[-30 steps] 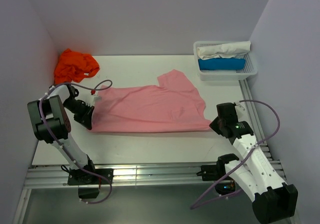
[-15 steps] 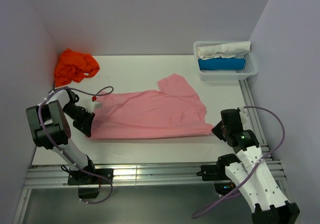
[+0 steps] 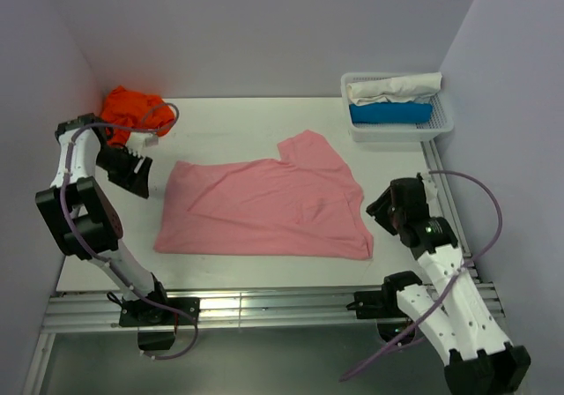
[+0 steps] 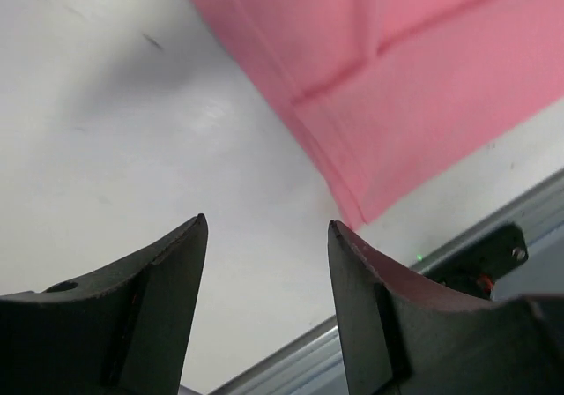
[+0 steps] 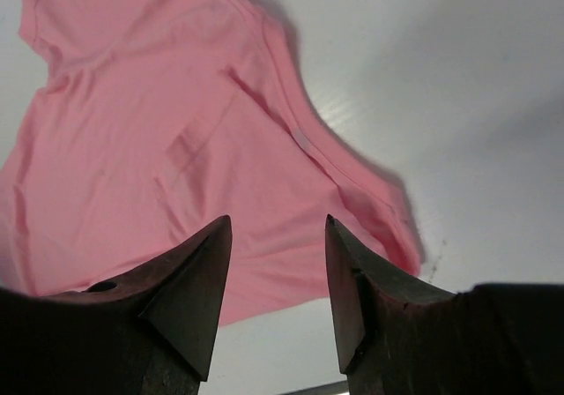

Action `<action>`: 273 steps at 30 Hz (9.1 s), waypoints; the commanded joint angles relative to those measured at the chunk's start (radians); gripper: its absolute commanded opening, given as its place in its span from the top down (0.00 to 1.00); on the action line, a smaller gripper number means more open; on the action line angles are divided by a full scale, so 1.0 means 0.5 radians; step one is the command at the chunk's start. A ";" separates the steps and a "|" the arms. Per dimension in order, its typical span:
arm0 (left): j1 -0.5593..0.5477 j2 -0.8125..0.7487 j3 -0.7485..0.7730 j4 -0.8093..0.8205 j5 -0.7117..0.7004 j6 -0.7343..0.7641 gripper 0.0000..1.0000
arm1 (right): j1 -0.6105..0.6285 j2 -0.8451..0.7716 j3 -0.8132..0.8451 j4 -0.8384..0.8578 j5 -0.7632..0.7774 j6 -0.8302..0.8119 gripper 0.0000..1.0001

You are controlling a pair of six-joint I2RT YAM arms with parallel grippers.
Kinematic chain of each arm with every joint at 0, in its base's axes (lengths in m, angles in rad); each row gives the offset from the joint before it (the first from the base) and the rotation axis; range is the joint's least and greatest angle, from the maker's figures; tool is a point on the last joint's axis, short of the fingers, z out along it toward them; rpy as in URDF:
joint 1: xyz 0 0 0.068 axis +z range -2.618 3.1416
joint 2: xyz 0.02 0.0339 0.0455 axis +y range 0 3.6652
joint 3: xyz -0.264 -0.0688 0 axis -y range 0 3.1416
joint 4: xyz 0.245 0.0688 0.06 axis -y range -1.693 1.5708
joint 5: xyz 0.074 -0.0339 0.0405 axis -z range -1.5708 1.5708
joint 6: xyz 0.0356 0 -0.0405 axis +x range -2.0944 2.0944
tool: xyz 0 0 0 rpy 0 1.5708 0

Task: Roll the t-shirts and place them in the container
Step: Fold the tshirt

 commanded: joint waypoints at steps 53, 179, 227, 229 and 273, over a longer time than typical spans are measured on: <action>-0.461 1.034 0.878 0.672 0.040 -0.924 0.90 | 0.023 2.311 1.195 0.898 -0.168 -0.460 0.52; -0.421 1.129 1.105 0.577 0.009 -0.872 0.45 | 0.250 2.949 2.391 0.677 0.240 -0.675 1.00; -0.418 0.626 0.645 0.635 -0.138 -0.718 1.00 | 0.379 1.575 0.995 0.750 0.495 -0.405 1.00; -0.418 0.574 0.571 0.620 -0.138 -0.676 1.00 | 0.385 1.513 0.876 0.747 0.479 -0.353 1.00; -0.335 -0.049 -0.202 0.709 -0.203 -0.341 0.44 | 0.569 0.850 -0.017 0.505 0.402 0.215 0.63</action>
